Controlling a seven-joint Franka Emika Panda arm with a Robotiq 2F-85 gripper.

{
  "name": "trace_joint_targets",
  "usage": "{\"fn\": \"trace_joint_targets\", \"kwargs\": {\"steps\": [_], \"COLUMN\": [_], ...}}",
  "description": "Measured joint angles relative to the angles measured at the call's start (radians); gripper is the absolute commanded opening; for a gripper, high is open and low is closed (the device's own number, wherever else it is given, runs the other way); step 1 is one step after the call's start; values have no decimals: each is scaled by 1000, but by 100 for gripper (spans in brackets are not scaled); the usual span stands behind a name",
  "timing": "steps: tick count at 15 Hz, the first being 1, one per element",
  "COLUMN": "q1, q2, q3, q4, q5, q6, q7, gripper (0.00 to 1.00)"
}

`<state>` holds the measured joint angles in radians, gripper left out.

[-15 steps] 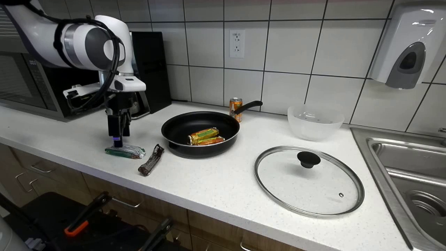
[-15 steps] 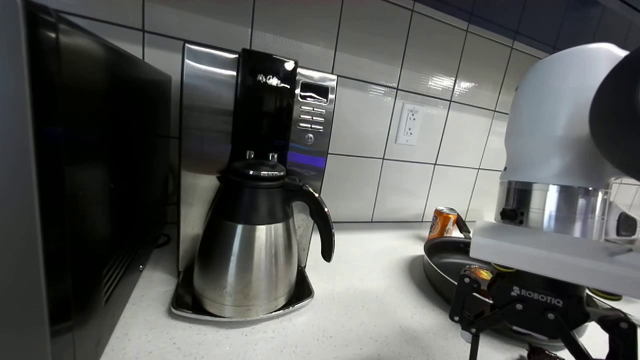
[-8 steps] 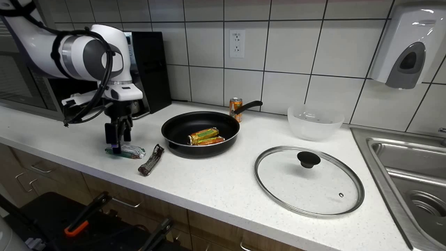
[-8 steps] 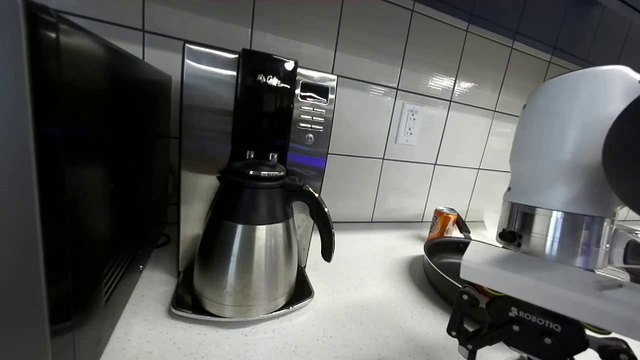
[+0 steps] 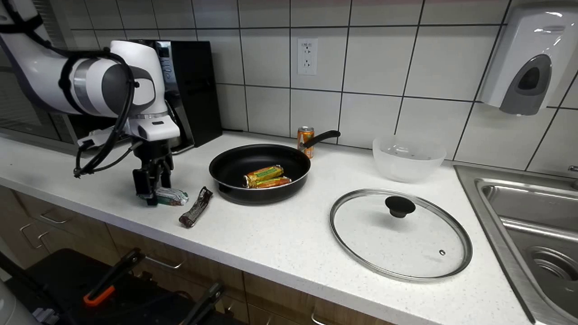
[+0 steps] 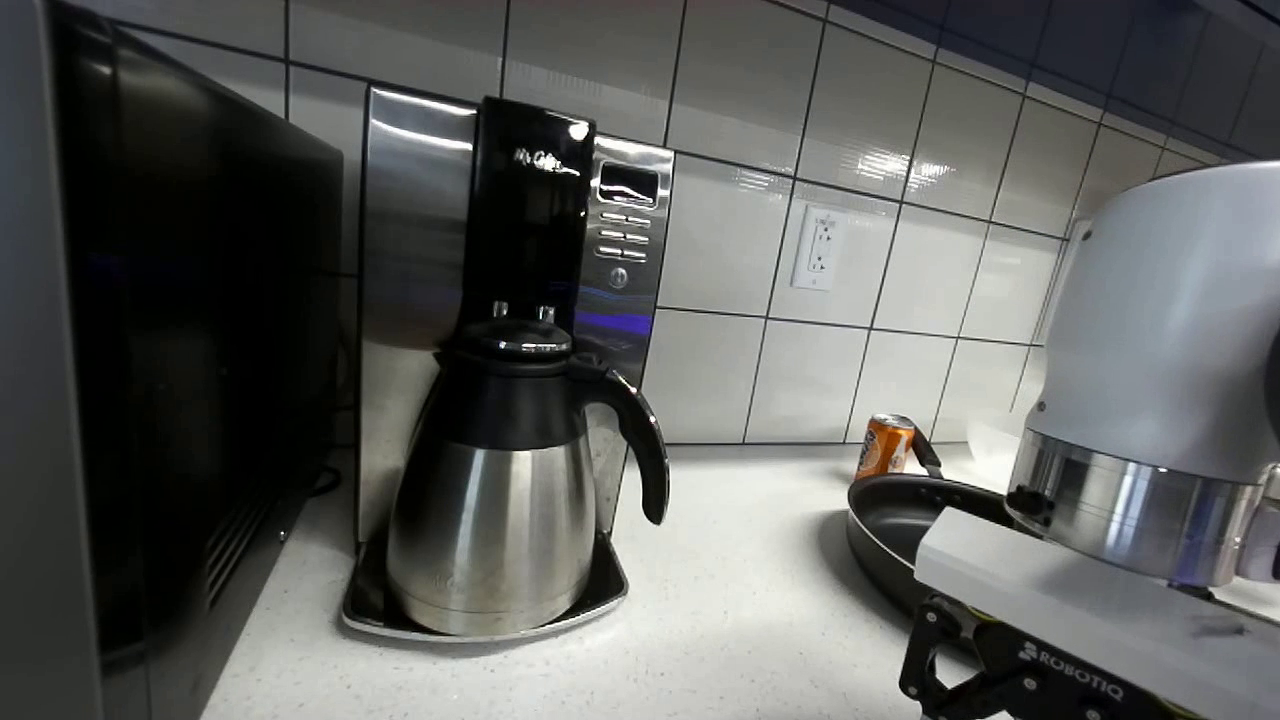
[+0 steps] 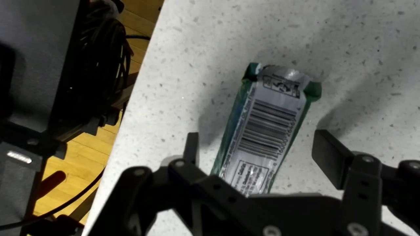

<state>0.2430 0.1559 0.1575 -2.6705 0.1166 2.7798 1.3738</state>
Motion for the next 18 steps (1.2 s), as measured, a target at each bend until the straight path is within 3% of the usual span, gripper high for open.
{"fn": "trace_joint_targets", "kwargs": {"steps": [4,6,13,18], "q1": [8,18,27,-17], "q2": [-4,-11,-103,-195], "q3": [-3,-9,-17,-22], "q4": [-5,-6,-9,-9], "q5": [-4,-17,-90,-70], "q6": [35,35,-28,-128], "q7": [27,42,61,-83], "gripper": [25,14,13,13]}}
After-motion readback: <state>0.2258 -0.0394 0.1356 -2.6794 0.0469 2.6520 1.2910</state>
